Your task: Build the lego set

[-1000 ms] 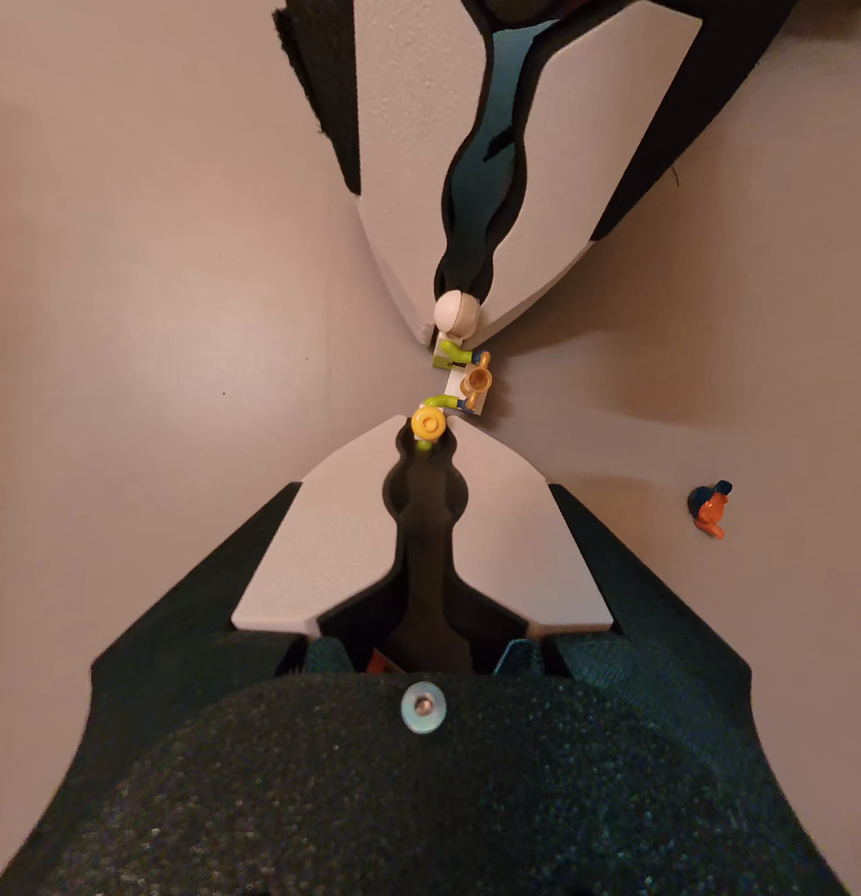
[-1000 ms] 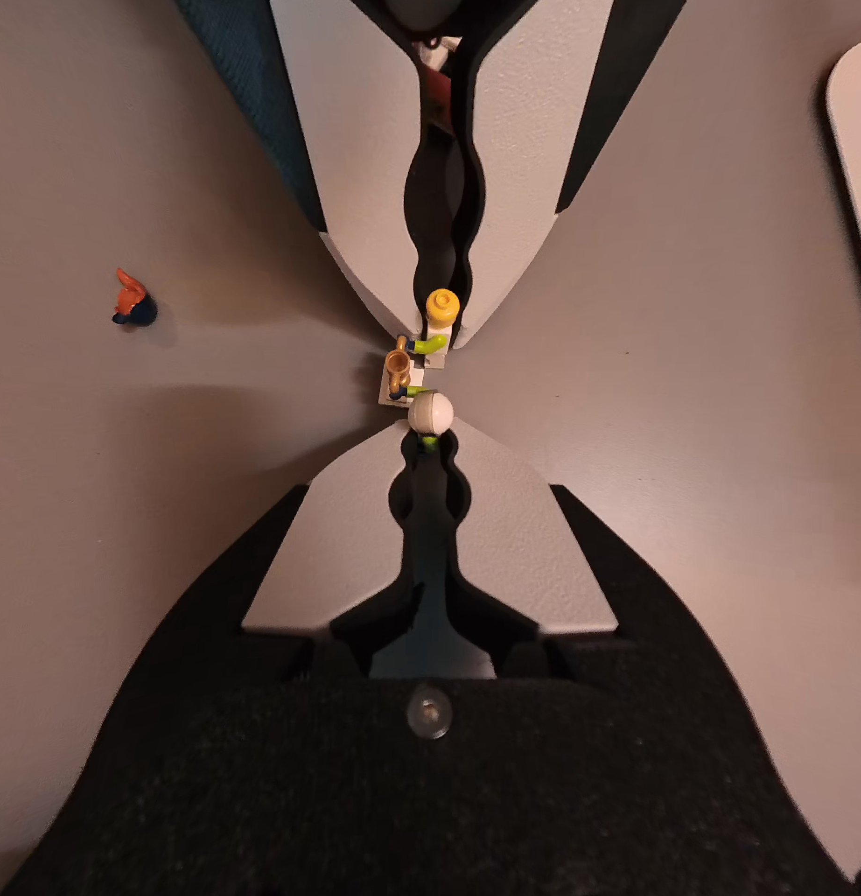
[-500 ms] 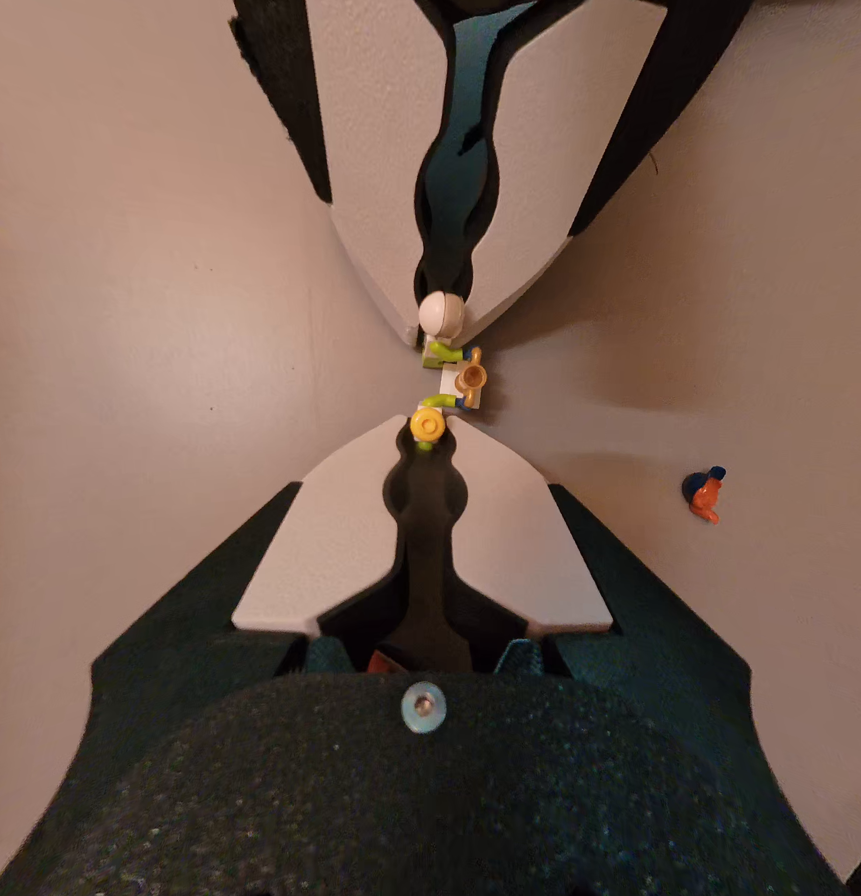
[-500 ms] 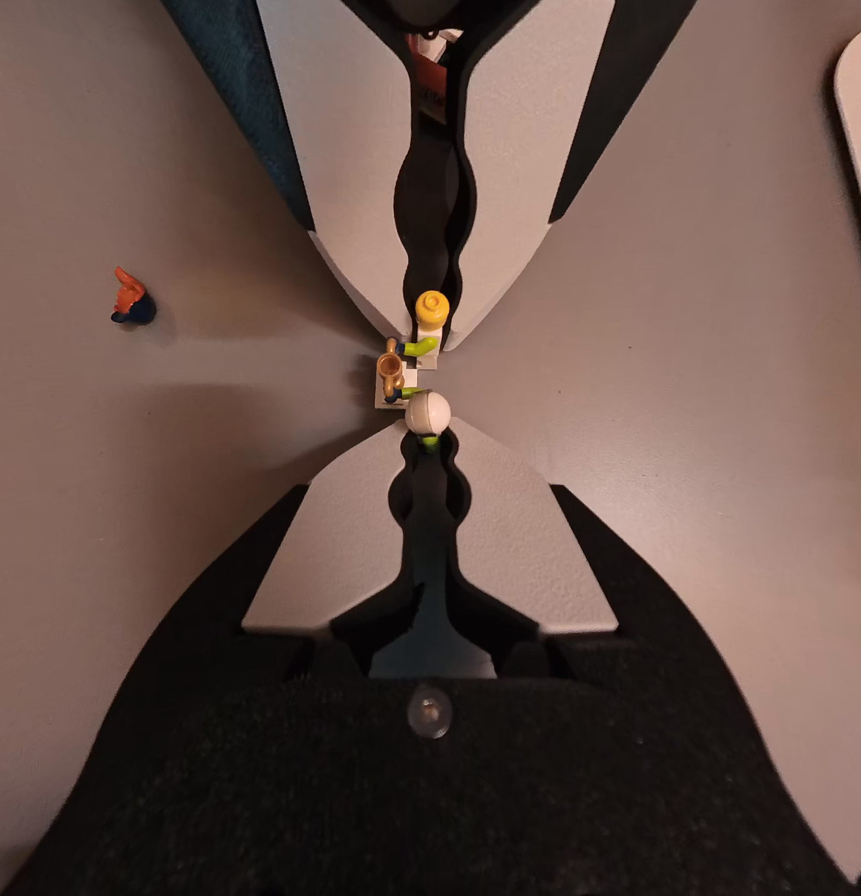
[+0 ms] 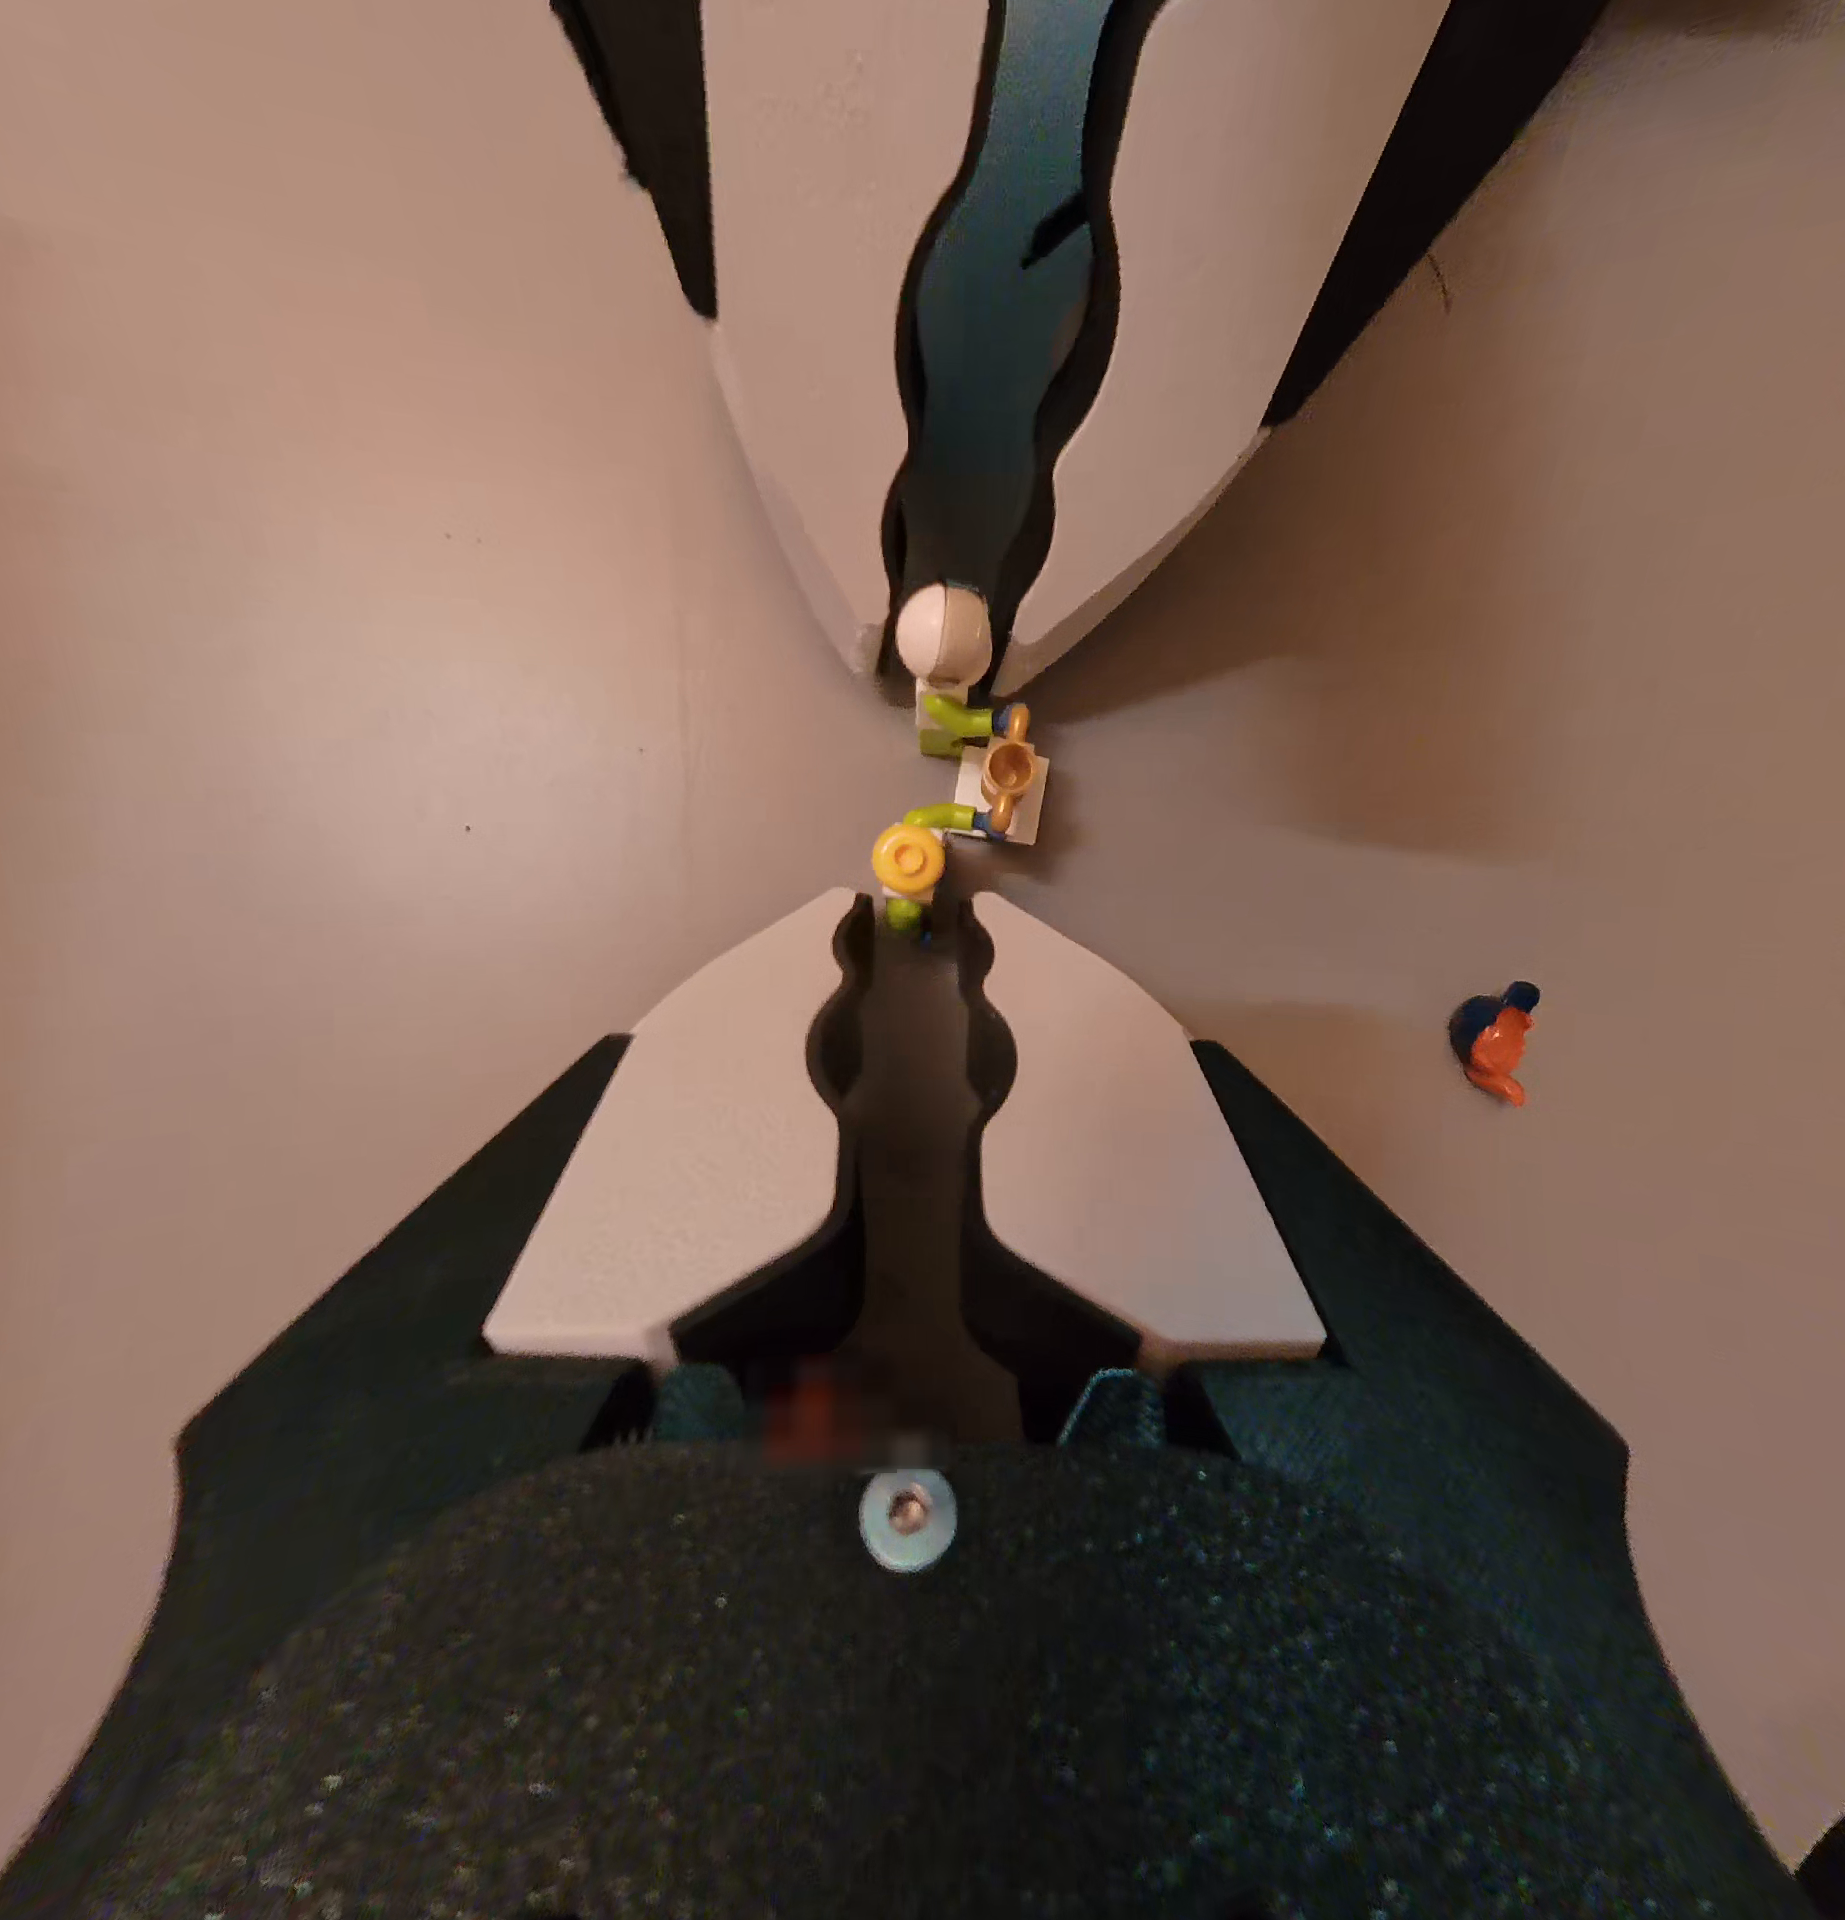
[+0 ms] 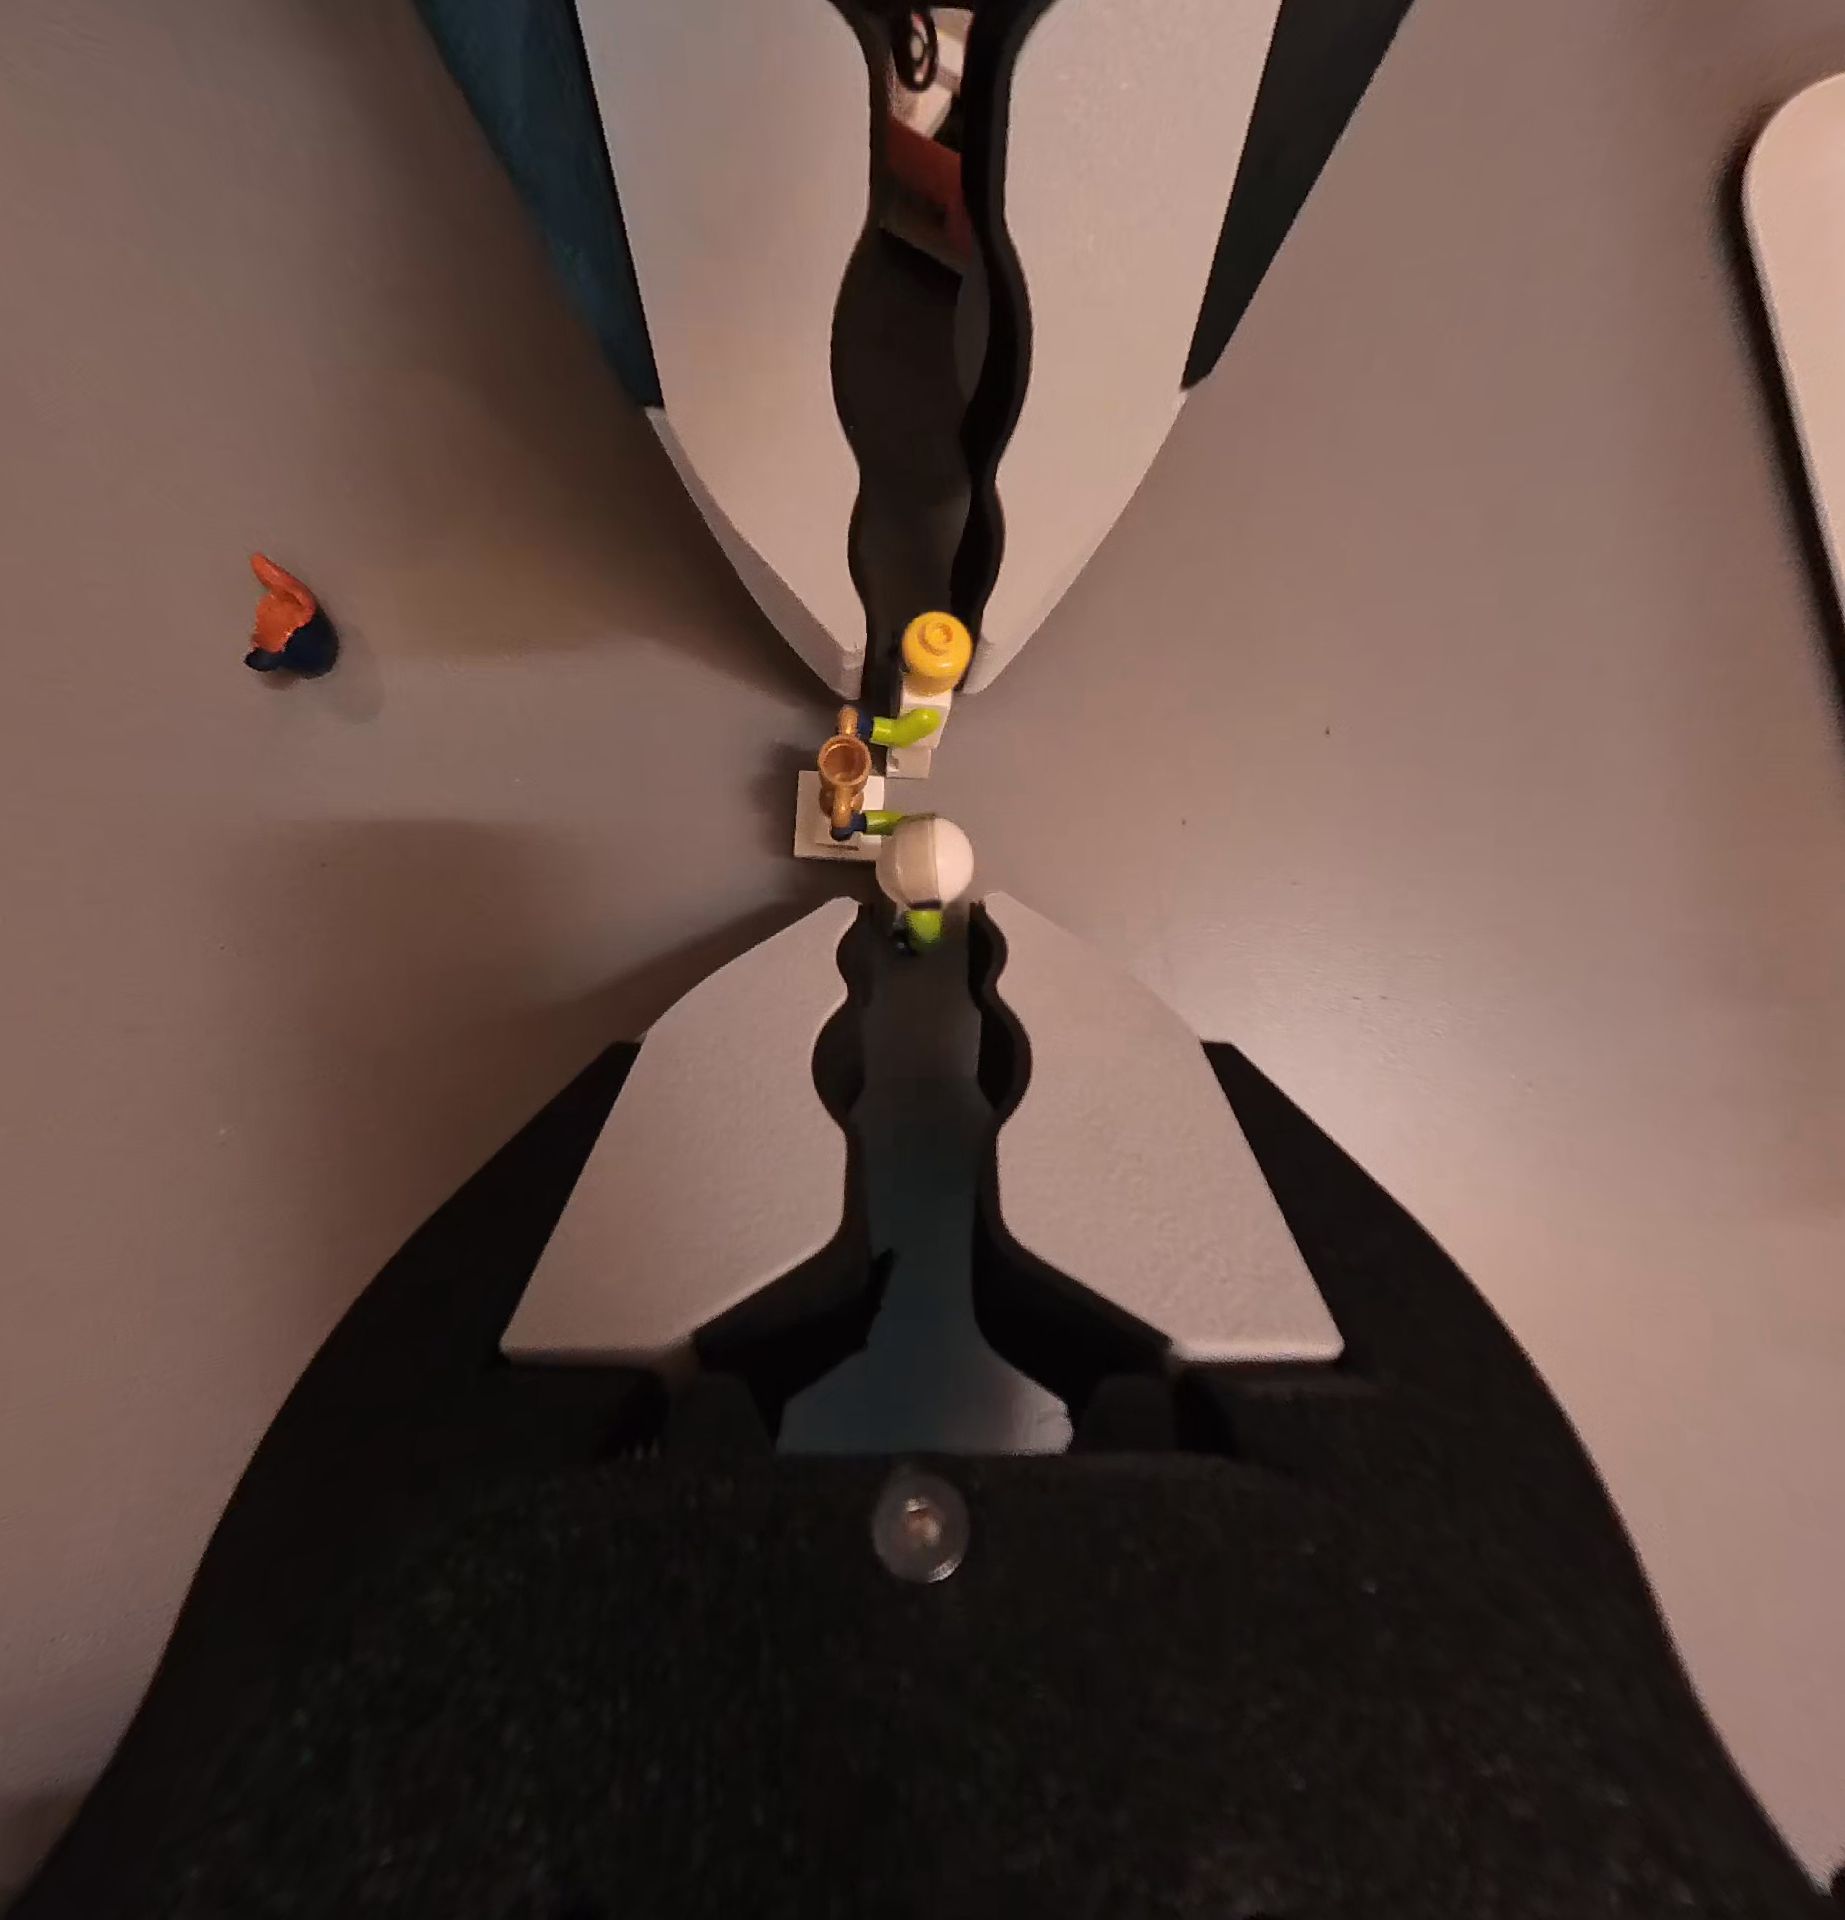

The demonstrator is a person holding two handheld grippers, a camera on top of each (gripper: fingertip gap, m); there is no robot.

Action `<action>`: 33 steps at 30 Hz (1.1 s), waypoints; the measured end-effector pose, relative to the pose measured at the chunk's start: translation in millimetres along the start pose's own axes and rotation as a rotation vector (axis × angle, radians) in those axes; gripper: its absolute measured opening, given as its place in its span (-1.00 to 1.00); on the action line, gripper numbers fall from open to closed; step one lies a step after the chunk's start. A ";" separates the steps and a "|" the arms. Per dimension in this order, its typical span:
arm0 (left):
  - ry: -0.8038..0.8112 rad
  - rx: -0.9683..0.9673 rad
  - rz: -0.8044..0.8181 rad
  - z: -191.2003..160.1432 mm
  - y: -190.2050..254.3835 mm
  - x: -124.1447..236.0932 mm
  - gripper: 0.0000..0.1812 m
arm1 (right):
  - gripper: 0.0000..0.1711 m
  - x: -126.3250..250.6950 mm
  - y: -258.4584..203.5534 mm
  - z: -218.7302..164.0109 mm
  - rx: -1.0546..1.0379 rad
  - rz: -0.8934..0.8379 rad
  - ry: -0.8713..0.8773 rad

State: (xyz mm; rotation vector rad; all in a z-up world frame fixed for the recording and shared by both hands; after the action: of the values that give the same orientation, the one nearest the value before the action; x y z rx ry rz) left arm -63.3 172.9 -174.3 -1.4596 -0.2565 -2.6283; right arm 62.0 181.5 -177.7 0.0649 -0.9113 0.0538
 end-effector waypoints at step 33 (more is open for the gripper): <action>0.117 -0.060 0.042 6.7 10.6 3.4 -0.74 | -0.71 13.7 -6.8 -4.5 0.017 -0.028 -0.022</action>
State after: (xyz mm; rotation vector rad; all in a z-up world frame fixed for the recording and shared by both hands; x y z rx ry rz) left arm -57.5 163.9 -167.0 -1.3064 -0.1346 -2.6980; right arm 74.5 175.4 -169.8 0.0935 -0.9319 0.0351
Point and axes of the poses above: each gripper's, where its closed fingertips meet, x back along the fingers, z out of its top, y = z × x across the jaws, the point moved 8 cm from there along x, back along the fingers, and after that the axes turned 1 degree about x, right-handed, at the moved point
